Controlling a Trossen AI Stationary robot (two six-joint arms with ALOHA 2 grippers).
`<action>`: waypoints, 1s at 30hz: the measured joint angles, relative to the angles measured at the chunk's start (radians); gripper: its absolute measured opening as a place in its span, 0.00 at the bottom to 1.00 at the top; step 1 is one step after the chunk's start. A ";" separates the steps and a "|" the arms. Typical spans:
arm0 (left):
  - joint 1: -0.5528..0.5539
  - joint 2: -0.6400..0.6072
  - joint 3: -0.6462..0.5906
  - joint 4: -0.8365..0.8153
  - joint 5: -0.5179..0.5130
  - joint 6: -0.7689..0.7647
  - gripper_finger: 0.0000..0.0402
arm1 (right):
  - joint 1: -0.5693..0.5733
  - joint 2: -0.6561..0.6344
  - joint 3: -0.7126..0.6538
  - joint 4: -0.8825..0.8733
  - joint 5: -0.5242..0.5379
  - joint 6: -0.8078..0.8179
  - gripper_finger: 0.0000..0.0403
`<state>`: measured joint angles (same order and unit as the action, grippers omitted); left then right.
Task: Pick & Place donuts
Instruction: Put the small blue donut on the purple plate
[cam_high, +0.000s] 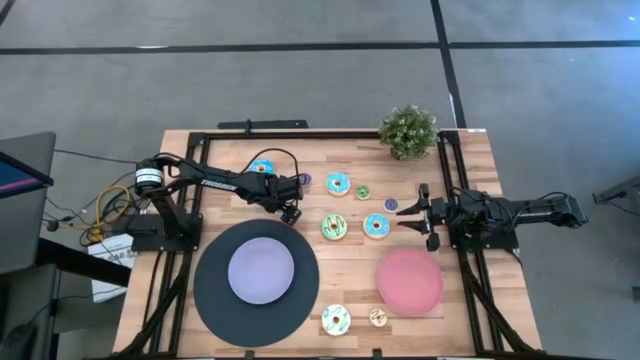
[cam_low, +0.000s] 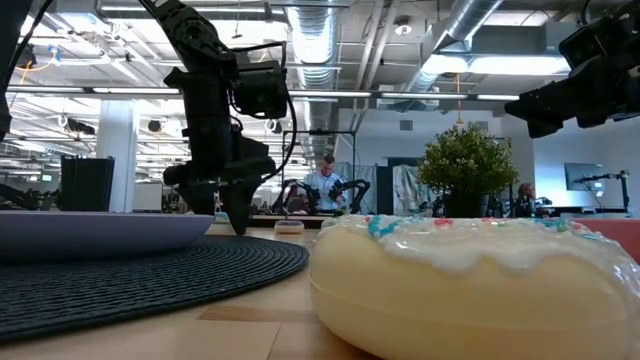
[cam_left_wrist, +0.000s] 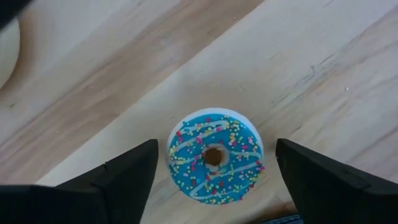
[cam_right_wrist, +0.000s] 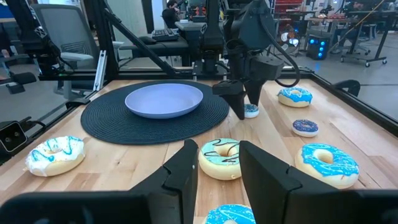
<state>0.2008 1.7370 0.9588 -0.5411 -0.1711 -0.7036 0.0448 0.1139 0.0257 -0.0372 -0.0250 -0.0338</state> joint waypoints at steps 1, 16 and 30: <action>0.000 0.000 0.000 0.000 0.001 0.000 0.75 | 0.000 0.000 0.000 0.000 0.000 0.000 0.27; 0.000 0.000 0.000 0.001 0.018 -0.008 0.63 | 0.000 0.000 0.000 0.000 0.000 0.000 0.27; 0.000 -0.002 0.001 0.000 0.019 -0.017 0.56 | 0.000 0.000 0.000 0.000 0.000 0.000 0.27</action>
<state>0.2008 1.7349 0.9600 -0.5409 -0.1525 -0.7206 0.0448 0.1139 0.0261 -0.0368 -0.0246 -0.0338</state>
